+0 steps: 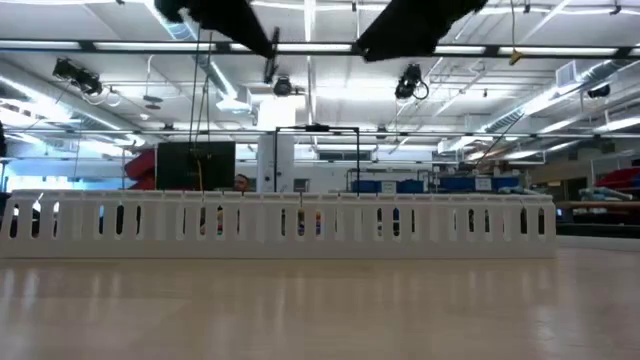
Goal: Ziptie cables
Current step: Wrap the cable wires with the black zip tie
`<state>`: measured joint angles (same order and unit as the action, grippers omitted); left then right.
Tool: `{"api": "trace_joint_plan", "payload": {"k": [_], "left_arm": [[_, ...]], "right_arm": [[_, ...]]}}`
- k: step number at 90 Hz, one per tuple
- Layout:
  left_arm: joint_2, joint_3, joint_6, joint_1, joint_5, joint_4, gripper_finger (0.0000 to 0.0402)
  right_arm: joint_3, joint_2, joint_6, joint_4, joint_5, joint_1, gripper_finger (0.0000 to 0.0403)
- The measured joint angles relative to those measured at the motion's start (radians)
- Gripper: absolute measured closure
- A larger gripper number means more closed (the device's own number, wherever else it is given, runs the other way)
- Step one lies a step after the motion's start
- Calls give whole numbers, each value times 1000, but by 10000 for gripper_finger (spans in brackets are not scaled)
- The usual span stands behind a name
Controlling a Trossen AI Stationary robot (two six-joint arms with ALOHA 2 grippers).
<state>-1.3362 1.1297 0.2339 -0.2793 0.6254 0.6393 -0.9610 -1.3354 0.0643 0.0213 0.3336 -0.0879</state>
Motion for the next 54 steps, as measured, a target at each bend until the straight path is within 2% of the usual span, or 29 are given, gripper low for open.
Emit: {"api": "trace_joint_plan", "payload": {"k": [15, 26, 34, 54], "left_arm": [[-11, -44, -65, -90, 174, 177, 401], [-11, -130, -84, -131, 280, 192, 401], [-13, -193, -84, -159, 349, 189, 401], [-46, -259, 57, -200, 426, 13, 402]], "right_arm": [[1, -124, 126, -185, -375, 126, 163], [0, -249, 207, -400, -597, 171, 165], [-18, -313, 243, -479, -653, 191, 165], [-52, -366, 236, -658, -634, 236, 171]]}}
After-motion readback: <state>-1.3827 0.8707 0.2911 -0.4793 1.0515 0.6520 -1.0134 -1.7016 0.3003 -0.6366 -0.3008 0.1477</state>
